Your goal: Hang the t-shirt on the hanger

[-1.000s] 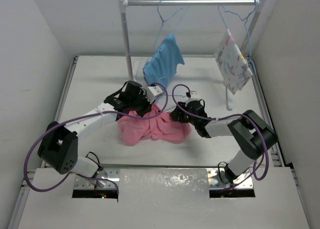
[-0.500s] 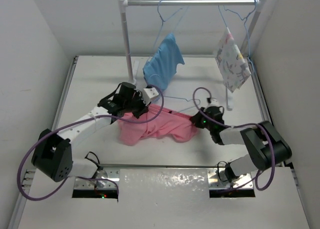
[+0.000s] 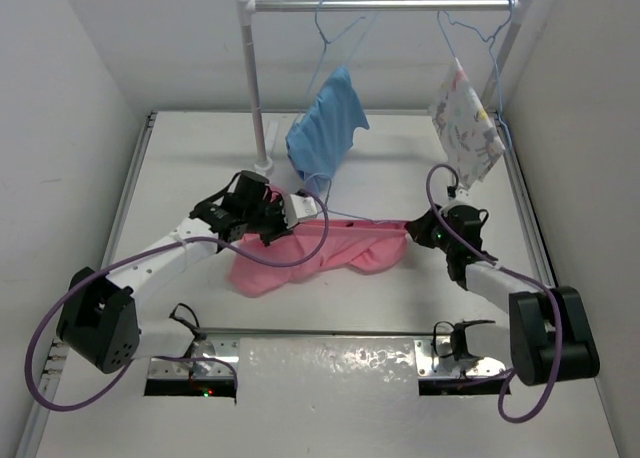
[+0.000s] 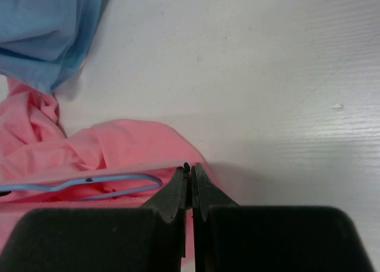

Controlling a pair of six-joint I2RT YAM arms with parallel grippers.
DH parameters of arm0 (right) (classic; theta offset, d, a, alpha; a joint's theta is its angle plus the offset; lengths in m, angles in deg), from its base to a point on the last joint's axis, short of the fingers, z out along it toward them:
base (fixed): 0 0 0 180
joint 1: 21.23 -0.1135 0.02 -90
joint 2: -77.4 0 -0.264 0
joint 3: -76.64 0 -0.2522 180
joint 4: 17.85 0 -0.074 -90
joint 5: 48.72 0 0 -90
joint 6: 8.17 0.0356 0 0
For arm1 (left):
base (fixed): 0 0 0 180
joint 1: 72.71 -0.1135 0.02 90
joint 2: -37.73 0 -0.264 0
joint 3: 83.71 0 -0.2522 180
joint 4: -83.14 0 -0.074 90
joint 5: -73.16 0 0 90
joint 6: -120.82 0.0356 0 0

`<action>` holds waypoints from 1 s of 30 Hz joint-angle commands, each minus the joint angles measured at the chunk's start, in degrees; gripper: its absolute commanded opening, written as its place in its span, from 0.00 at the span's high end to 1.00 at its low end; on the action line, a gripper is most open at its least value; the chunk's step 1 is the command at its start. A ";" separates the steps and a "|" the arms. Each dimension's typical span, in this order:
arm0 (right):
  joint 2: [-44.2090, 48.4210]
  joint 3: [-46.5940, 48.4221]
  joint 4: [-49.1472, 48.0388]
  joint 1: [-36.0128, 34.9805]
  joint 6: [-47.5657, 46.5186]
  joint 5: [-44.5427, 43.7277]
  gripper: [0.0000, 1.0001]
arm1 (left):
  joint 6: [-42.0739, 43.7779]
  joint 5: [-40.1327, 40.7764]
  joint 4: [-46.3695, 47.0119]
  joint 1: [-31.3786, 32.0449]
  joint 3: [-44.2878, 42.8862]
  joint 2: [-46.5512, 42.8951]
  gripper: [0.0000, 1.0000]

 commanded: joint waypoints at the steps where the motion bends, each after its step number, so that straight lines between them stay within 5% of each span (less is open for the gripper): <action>1: 3.84 4.41 10.75 -1.25 -13.01 -14.88 1.00 | 3.96 11.61 -2.45 2.80 1.08 -0.06 1.00; 8: 9.03 11.01 12.81 -19.18 -28.25 -18.35 1.00 | -1.39 10.77 3.88 8.45 -3.30 4.94 1.00; 11: 10.18 12.94 13.42 -20.51 -30.89 -10.20 1.00 | -2.71 9.89 7.56 8.36 -3.58 6.09 1.00; 13: 8.69 14.70 17.78 -20.60 -33.69 3.85 1.00 | -3.51 7.27 9.06 8.36 -3.40 5.65 1.00; 15: 7.80 17.52 25.08 -20.51 -40.98 6.79 0.58 | -3.42 3.50 7.67 8.36 -4.19 5.04 1.00; 18: 12.72 15.07 20.92 -20.42 -43.29 5.81 0.20 | -1.68 -2.73 6.26 7.75 -3.14 3.11 1.00; 21: 14.58 16.72 20.80 -20.42 -45.39 15.02 0.20 | 1.14 -7.76 5.81 6.78 -1.74 0.56 1.00; 26: 8.44 22.00 26.69 -20.42 -49.35 25.06 0.33 | 3.52 -14.18 5.82 4.24 -1.29 -1.81 1.00; 30: 4.57 21.30 25.66 -20.42 -49.37 30.09 0.32 | 3.79 -18.49 5.82 2.47 -1.03 -1.99 1.00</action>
